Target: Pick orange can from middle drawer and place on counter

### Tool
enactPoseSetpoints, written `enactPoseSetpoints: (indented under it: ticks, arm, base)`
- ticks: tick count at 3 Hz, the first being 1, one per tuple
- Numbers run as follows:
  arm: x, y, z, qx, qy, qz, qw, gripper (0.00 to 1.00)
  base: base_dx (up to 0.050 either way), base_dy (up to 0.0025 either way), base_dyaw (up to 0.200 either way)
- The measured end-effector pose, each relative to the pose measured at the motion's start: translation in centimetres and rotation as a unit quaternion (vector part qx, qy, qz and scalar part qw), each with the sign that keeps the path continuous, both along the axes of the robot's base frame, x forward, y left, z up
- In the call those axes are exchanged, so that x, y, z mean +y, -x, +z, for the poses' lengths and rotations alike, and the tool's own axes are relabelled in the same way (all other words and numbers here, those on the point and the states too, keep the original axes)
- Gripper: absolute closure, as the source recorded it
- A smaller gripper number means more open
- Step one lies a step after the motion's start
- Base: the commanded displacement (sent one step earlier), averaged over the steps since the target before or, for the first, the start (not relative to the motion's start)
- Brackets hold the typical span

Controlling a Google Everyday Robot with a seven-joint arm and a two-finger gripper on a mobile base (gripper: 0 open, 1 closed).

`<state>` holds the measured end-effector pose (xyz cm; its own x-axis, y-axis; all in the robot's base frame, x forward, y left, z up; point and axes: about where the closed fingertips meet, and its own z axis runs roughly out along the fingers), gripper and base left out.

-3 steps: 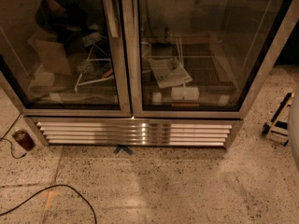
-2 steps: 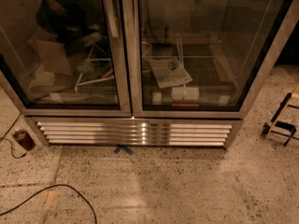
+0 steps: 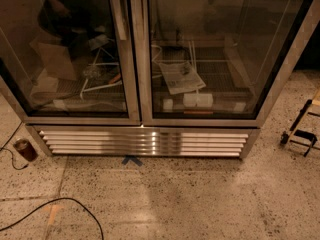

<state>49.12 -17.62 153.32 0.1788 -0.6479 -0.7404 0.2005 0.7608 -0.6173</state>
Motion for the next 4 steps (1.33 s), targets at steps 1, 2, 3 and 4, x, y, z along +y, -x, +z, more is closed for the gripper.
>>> enactPoseSetpoints:
  ticks: [1,2,3,4]
  arm:
    - [0.01,0.05,0.02,0.0,0.0,0.0,1.0,0.0]
    - [0.01,0.05,0.03,0.0,0.0,0.0,1.0,0.0]
    - [0.01,0.05,0.03,0.0,0.0,0.0,1.0,0.0]
    - [0.01,0.05,0.03,0.0,0.0,0.0,1.0,0.0]
  base:
    - [0.0,0.0,0.0]
    - [0.0,0.0,0.0]
    - [0.0,0.0,0.0]
    - [0.0,0.0,0.0]
